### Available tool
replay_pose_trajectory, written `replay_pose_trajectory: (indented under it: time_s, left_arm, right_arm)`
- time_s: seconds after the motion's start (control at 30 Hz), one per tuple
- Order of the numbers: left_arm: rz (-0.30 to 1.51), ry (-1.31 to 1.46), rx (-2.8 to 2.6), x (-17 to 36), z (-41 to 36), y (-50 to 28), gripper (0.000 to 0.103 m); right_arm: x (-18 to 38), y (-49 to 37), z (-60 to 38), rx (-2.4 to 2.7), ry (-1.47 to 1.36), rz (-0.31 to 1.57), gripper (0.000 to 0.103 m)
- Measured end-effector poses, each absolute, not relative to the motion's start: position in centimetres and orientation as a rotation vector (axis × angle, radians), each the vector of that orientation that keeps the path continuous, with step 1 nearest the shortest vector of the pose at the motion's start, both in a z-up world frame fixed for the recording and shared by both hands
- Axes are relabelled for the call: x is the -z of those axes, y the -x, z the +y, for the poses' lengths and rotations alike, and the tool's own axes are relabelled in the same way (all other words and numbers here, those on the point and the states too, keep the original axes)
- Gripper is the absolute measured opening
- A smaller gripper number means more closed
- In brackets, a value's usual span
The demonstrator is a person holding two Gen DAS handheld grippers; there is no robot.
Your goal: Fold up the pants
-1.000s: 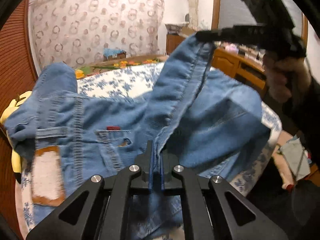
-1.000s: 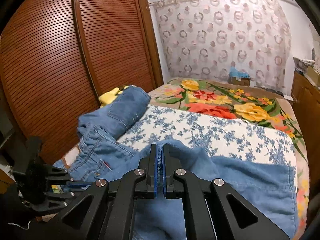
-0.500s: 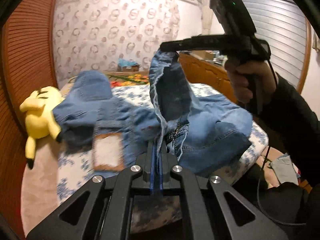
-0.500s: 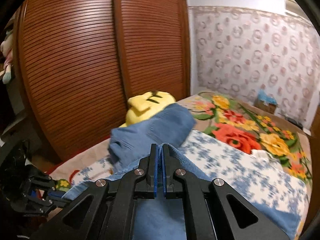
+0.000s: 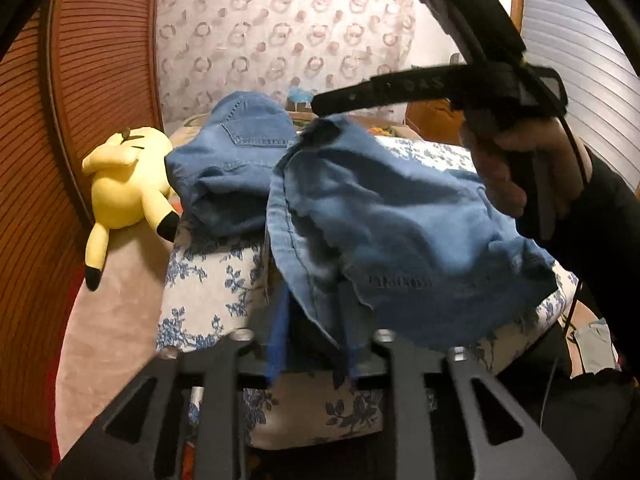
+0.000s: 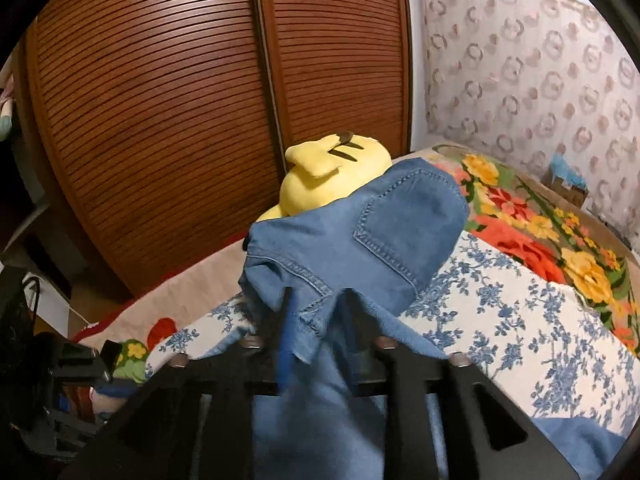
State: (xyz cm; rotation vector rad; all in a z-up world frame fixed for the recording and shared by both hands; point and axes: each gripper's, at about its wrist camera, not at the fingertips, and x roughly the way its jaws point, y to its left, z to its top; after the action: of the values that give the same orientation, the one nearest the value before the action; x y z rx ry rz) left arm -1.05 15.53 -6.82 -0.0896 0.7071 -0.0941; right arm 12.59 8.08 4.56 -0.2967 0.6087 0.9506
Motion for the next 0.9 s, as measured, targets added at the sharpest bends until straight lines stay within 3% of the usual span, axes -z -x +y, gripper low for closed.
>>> replay_pose_trajectory:
  time_s: [0.07,0.27,0.67,0.73,0.77,0.8,0.9]
  left_arm:
    - [0.686,0.095,0.092,6.4,15.5,1.0,0.048]
    - [0.657,0.091,0.132,6.0,14.3,0.3,0.048]
    - [0.713,0.050,0.137,7.7,13.4,-1.6,0.046]
    - [0.730,0.046,0.142,8.2,13.2,-2.0,0.033]
    - [0.738,0.044,0.141,8.4,13.2,-2.2,0.015]
    - [0.737,0.043,0.140,8.5,13.1,-2.2,0.007]
    - [0.676,0.031,0.158,7.0,12.8,-1.0,0.007]
  right_arm:
    - [-5.3,-12.3,7.2,-0.927,0.289,0.590,0.043]
    - [-5.4,-10.2,1.0,-0.863,0.247,0.565,0.043]
    - [1.9,-5.4,-11.2,-0.732,0.218,0.717,0.043]
    - [2.6,-5.0,-12.3,-0.725,0.181,0.733,0.043]
    - [2.8,-5.0,-12.7,-0.725,0.169,0.740,0.043]
    - [3.0,-4.8,-13.2,-0.723,0.162,0.747,0.043]
    - [3.0,-4.1,-14.5,-0.719,0.152,0.754,0.043]
